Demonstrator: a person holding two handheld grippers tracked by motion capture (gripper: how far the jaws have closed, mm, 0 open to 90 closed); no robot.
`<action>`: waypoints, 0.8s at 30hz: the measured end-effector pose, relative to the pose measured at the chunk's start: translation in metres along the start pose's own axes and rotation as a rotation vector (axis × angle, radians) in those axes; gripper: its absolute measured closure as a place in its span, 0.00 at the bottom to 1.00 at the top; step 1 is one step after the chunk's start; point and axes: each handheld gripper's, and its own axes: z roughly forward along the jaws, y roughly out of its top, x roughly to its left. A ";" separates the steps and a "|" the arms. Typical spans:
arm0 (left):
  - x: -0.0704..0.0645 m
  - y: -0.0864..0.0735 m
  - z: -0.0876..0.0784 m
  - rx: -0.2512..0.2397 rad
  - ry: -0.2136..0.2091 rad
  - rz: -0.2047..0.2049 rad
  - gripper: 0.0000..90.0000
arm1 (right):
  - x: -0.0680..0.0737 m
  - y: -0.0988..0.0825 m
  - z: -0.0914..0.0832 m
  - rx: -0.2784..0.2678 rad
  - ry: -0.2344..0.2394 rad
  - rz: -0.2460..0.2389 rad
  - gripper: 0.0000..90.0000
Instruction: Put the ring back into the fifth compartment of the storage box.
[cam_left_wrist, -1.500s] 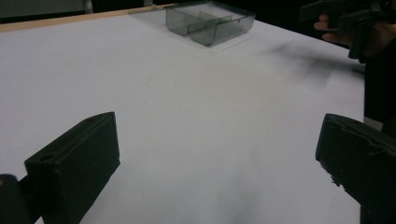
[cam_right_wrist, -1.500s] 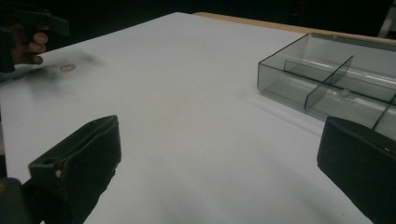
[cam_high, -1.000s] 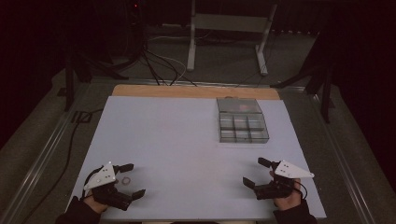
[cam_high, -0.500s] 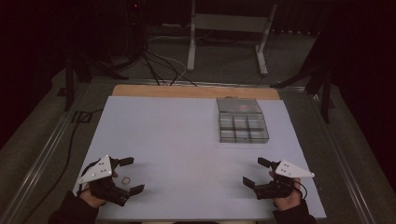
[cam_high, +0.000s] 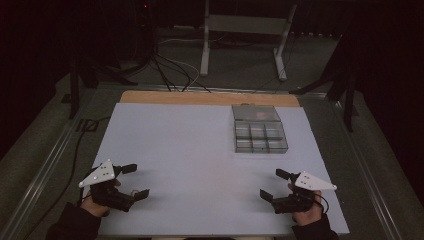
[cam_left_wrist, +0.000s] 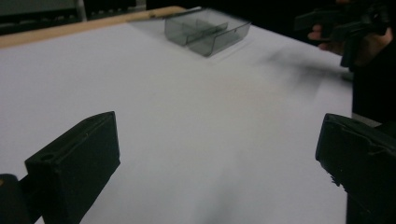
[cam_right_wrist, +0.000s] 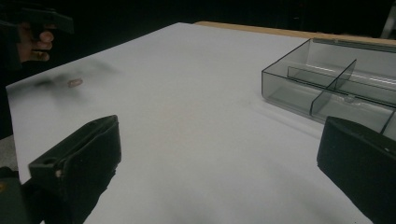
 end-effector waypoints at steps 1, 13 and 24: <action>0.002 -0.001 0.000 0.005 0.004 -0.009 0.01 | 0.000 0.000 0.000 0.001 0.001 0.000 0.00; 0.015 -0.012 0.000 0.064 0.069 -0.059 0.02 | 0.000 0.000 0.000 0.004 -0.001 -0.001 0.00; 0.022 -0.020 -0.001 0.188 0.119 -0.120 0.09 | -0.001 0.000 -0.001 0.003 -0.001 -0.002 0.00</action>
